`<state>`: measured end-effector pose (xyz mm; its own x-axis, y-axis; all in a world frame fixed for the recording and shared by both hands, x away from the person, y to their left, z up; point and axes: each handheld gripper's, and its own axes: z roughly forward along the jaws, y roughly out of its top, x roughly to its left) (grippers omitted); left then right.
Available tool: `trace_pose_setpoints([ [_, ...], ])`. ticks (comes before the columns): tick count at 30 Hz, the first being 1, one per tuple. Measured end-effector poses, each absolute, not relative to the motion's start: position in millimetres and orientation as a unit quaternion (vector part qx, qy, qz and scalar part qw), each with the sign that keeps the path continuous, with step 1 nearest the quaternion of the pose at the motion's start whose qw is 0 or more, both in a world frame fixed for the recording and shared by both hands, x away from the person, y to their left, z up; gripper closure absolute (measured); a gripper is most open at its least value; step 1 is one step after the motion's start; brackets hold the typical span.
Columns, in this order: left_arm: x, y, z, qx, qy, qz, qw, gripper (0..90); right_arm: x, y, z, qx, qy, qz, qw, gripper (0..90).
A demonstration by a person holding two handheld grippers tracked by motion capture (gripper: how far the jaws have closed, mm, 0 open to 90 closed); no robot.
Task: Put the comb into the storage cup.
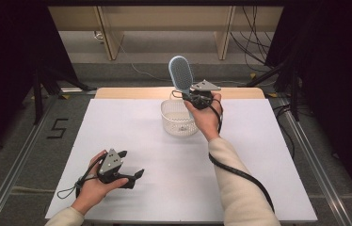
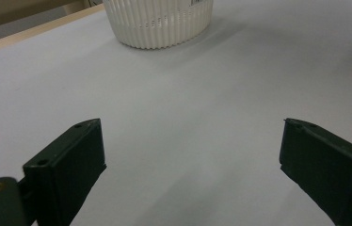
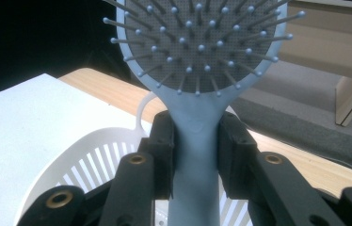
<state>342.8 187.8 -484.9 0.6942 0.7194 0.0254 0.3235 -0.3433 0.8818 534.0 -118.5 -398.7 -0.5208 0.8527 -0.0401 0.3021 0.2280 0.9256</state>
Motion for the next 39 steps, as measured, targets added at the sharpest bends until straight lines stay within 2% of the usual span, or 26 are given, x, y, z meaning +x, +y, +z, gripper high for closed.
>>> trace_pose_setpoints([
  [39, 343, 187, -485, 0.791, 0.328, 0.212, 0.471, 6.7, 532, -118, -413, 0.381, 0.743, 0.469, 0.287, 70.1],
])
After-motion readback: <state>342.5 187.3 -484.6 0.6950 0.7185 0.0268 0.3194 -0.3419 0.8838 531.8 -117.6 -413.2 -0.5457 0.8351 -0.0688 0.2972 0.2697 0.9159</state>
